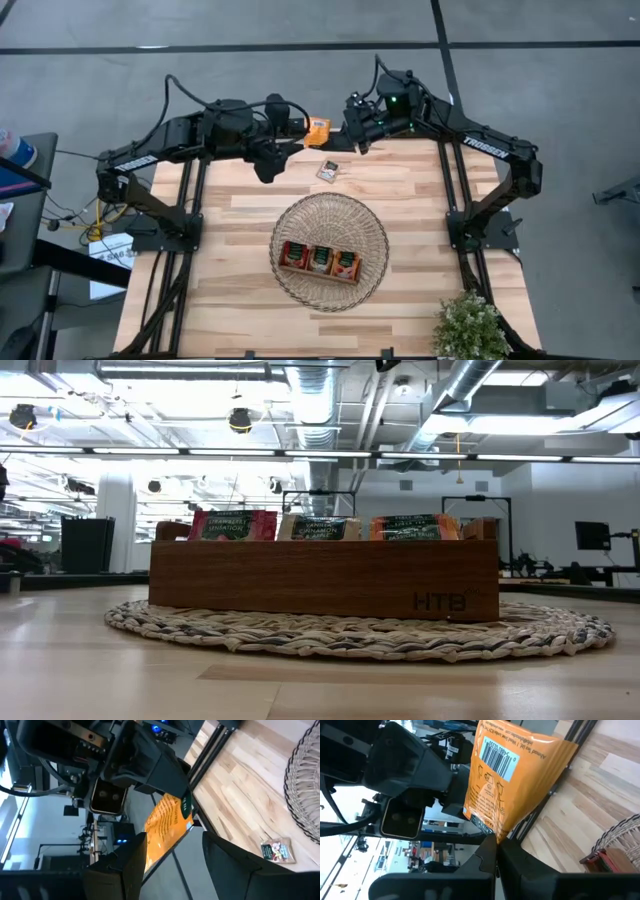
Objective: Pick & Place Tea
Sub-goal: Put the orange tea bag into the right section of the wooden organizer
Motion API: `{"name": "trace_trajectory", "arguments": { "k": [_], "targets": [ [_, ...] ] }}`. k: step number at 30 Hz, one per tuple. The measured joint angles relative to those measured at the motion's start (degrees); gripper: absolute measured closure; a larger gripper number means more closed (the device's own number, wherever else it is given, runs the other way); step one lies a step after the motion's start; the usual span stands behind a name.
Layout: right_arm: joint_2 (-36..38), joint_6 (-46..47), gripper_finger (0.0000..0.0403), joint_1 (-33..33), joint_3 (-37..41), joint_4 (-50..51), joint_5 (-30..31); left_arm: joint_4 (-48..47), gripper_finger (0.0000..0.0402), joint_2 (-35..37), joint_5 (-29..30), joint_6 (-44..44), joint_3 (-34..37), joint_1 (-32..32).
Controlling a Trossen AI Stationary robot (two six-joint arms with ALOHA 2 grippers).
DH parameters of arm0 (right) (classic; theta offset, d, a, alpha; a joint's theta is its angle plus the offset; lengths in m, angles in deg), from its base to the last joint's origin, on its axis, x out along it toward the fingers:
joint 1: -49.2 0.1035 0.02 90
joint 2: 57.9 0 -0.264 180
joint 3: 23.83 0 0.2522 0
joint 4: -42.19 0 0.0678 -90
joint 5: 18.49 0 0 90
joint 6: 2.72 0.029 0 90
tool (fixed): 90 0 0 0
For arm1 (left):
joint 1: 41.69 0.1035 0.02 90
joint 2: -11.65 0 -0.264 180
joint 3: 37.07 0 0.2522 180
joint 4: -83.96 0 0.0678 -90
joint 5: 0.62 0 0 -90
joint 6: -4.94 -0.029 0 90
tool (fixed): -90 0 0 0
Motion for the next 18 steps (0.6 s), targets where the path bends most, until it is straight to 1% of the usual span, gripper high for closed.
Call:
{"name": "trace_trajectory", "arguments": {
  "k": [7,10,14,18],
  "targets": [
    [0.0,0.0,0.0403,0.0,0.0,0.0,0.0,1.1,0.0216,-1.1,-0.8,-0.2,0.0,0.0],
    [0.0,0.0,0.0403,0.0,0.0,0.0,0.0,1.4,0.0225,-1.2,-0.8,-0.2,0.0,0.0],
    [0.0,0.0,0.0403,0.0,0.0,0.0,0.0,1.4,0.0255,-1.5,-0.8,0.1,0.0,0.0],
    [0.0,0.0,0.0403,0.0,0.0,0.0,-0.3,1.4,0.03,-1.5,-0.6,1.4,0.0,0.0]
  ]
}}
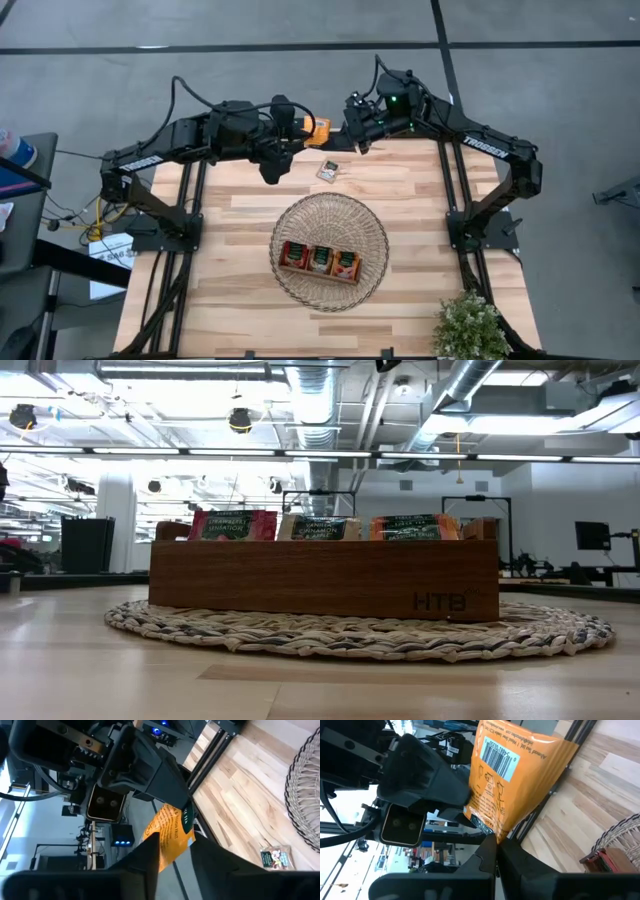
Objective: Pick & Place Tea
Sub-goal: Put the orange tea bag into the right section of the wooden organizer
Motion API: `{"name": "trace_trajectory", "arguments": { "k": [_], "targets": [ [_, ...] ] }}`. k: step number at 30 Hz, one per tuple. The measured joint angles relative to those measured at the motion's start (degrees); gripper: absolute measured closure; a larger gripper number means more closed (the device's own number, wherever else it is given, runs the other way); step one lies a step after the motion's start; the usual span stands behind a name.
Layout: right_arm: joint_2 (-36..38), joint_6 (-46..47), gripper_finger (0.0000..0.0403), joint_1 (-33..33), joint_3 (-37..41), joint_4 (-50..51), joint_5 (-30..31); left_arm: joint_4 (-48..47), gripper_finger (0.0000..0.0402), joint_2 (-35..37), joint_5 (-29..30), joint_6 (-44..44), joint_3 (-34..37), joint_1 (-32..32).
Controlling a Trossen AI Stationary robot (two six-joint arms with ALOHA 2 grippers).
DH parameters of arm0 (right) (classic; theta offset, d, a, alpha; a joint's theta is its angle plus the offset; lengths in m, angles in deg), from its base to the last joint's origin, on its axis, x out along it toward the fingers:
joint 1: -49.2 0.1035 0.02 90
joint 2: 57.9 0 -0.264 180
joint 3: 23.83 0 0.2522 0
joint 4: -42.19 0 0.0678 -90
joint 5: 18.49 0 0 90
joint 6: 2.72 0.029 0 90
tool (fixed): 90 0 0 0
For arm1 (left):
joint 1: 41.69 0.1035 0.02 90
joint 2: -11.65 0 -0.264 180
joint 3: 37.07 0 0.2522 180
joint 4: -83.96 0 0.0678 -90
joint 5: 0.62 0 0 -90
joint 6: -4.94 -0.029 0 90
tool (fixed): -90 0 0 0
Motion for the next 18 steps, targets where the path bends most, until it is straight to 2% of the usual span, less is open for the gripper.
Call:
{"name": "trace_trajectory", "arguments": {
  "k": [8,15,18],
  "targets": [
    [-0.5,0.0,0.0403,0.0,0.0,-0.1,-0.6,0.3,0.0393,0.0,-0.3,3.6,0.0,0.0],
    [-0.5,-1.6,0.04,0.0,0.0,-1.5,-1.0,0.4,0.0401,0.0,0.0,8.9,0.0,0.0],
    [-0.4,-2.8,0.0384,0.0,0.0,-3.8,-1.1,0.3,0.0401,0.1,0.9,11.4,0.0,0.0]
  ]
}}
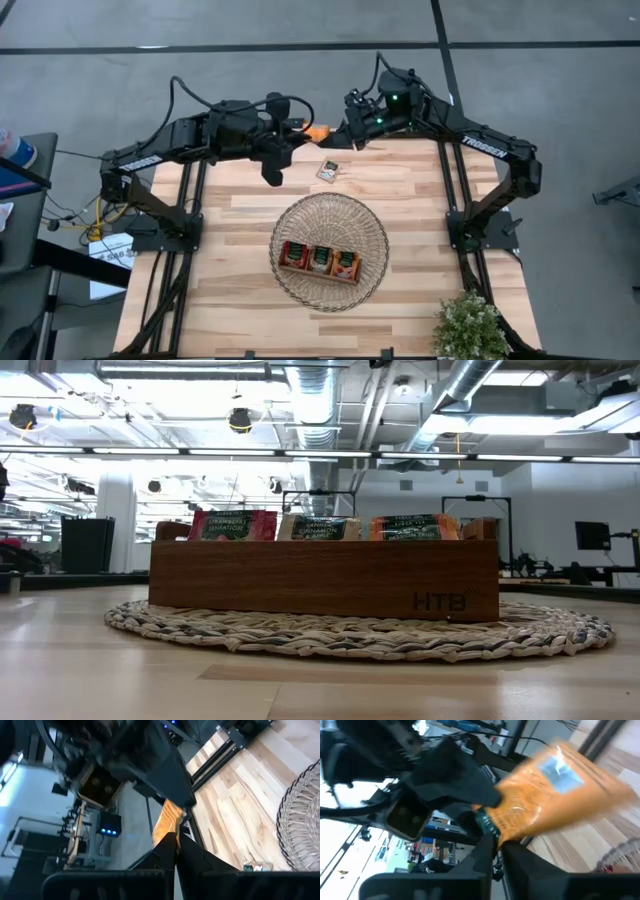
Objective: Pick & Place Tea
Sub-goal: Put the orange tea bag into the right section of the wooden organizer
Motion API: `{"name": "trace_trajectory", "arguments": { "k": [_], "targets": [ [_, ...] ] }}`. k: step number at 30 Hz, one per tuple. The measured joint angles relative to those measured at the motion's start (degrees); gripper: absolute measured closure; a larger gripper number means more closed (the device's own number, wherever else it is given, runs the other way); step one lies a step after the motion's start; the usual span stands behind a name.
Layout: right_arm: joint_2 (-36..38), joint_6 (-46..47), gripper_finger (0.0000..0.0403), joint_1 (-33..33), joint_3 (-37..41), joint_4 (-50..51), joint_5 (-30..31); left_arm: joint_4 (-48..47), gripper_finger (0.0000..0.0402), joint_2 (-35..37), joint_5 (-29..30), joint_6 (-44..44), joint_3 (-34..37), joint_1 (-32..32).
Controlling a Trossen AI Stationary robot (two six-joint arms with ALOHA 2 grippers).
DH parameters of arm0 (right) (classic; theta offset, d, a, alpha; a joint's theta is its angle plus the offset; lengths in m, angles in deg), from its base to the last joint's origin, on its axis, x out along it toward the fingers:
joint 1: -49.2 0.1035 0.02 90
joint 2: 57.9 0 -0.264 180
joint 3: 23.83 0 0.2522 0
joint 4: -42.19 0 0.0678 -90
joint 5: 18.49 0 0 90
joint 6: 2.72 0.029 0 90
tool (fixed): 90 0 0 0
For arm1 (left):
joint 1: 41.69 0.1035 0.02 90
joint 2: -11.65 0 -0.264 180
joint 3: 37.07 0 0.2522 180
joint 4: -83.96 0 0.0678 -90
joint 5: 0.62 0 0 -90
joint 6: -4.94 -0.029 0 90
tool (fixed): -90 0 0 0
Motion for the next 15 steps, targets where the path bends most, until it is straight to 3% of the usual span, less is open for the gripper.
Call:
{"name": "trace_trajectory", "arguments": {
  "k": [11,15],
  "targets": [
    [0.4,-1.0,0.0228,0.0,0.0,-0.6,-1.3,-3.1,0.0401,0.0,1.9,10.6,0.0,0.2],
    [2.2,-3.8,0.0188,0.0,0.0,-0.8,-1.9,-4.0,0.0401,0.0,1.9,16.9,0.0,0.3]
  ]
}}
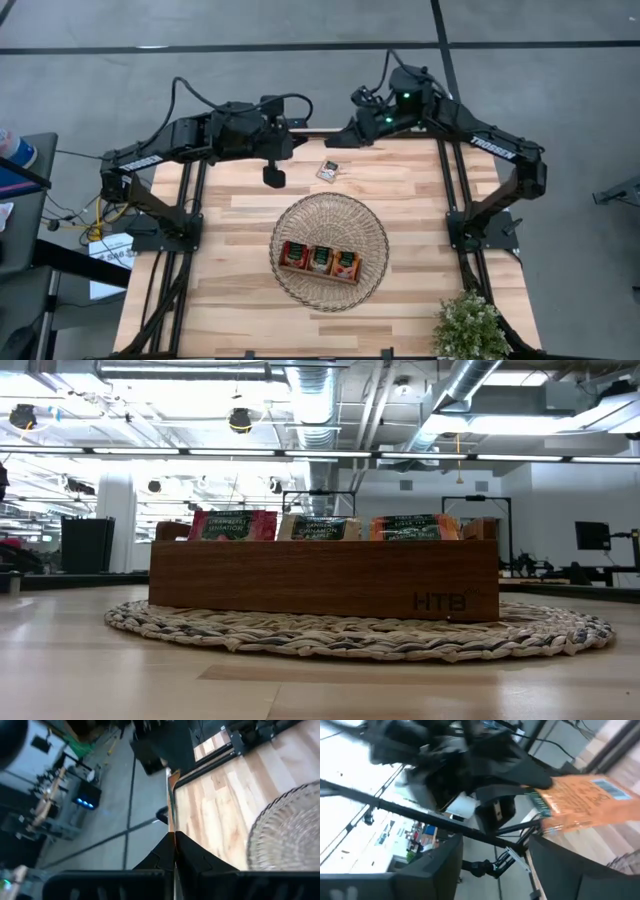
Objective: Pick & Place Tea
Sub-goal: Put the orange tea bag into the right section of the wooden organizer
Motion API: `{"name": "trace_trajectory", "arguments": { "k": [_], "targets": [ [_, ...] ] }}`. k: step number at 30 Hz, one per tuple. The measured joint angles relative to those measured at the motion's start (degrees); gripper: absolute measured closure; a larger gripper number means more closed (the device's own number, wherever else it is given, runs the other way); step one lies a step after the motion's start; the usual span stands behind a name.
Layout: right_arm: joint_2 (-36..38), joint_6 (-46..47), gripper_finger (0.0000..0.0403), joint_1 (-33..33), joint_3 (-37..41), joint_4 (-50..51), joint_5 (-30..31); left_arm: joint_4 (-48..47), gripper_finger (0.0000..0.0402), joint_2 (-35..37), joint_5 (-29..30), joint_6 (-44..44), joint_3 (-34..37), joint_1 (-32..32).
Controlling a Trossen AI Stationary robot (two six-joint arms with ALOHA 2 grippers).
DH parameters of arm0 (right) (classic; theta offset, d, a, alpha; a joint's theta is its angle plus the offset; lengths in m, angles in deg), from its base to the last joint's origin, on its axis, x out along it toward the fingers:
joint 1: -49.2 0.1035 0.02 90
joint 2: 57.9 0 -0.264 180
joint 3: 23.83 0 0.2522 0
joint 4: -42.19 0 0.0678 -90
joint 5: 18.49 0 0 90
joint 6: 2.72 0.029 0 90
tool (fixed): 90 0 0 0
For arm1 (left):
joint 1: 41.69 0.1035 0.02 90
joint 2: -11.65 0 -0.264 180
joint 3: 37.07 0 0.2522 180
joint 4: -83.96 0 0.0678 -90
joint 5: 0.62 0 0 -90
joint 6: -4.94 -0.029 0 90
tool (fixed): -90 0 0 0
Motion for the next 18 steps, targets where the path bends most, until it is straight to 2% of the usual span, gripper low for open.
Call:
{"name": "trace_trajectory", "arguments": {
  "k": [3,6,11,18],
  "targets": [
    [1.5,-3.2,0.0177,0.5,0.0,0.0,0.6,-0.9,0.0401,0.0,-0.5,5.1,0.0,0.0],
    [3.2,-9.5,0.0177,1.2,0.0,0.4,3.2,-1.3,0.0401,0.0,-4.1,12.5,0.0,0.4],
    [4.9,-23.1,0.0188,4.1,-0.1,3.1,11.6,-1.6,0.0401,-0.1,-12.0,24.2,0.0,1.1],
    [4.1,-39.8,0.0199,10.3,0.0,11.0,21.7,-5.2,0.0401,-1.4,-16.8,32.8,0.0,1.1]
  ]
}}
